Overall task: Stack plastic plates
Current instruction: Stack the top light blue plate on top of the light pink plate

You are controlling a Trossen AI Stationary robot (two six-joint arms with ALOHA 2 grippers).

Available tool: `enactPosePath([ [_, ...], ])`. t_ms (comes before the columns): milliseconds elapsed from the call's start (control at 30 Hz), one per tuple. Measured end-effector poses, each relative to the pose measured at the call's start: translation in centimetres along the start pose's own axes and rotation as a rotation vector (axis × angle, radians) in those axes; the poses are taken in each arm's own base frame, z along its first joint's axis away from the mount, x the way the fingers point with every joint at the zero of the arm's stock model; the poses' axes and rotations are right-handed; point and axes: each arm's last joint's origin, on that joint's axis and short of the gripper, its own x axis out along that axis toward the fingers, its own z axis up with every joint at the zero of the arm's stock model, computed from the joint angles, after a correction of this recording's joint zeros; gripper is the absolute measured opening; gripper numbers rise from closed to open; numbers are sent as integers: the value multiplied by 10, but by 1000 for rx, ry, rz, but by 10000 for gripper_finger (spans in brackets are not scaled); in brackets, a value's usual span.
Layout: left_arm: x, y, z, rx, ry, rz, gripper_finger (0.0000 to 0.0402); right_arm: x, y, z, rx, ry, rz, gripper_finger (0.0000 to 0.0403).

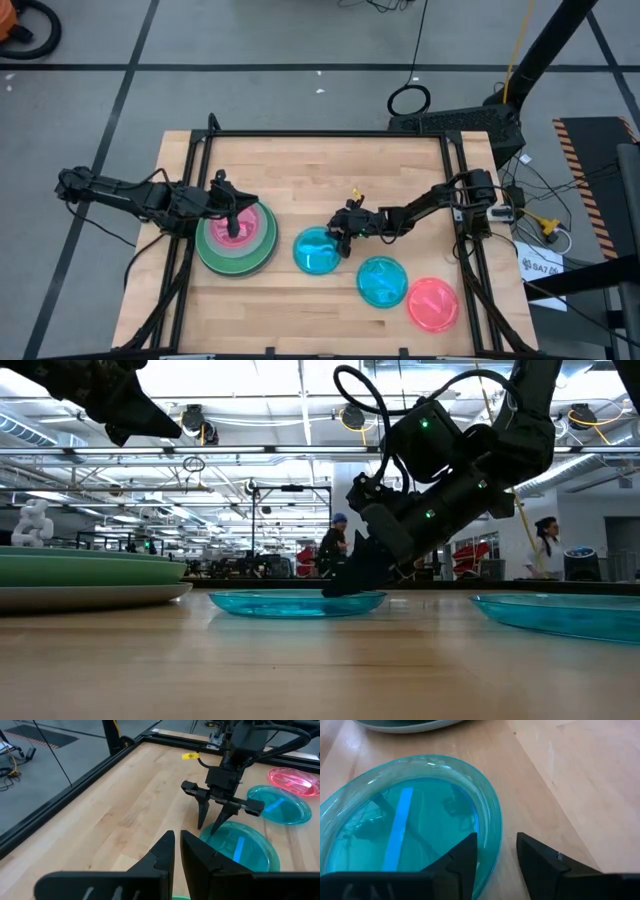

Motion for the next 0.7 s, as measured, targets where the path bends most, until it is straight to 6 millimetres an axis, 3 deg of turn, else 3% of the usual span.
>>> enactPosePath([
  [333,0,0,0,13,0,0,35,0,-2,0,13,1,-2,125],
  [700,0,0,0,12,0,0,35,0,-2,1,27,-3,0,48],
])
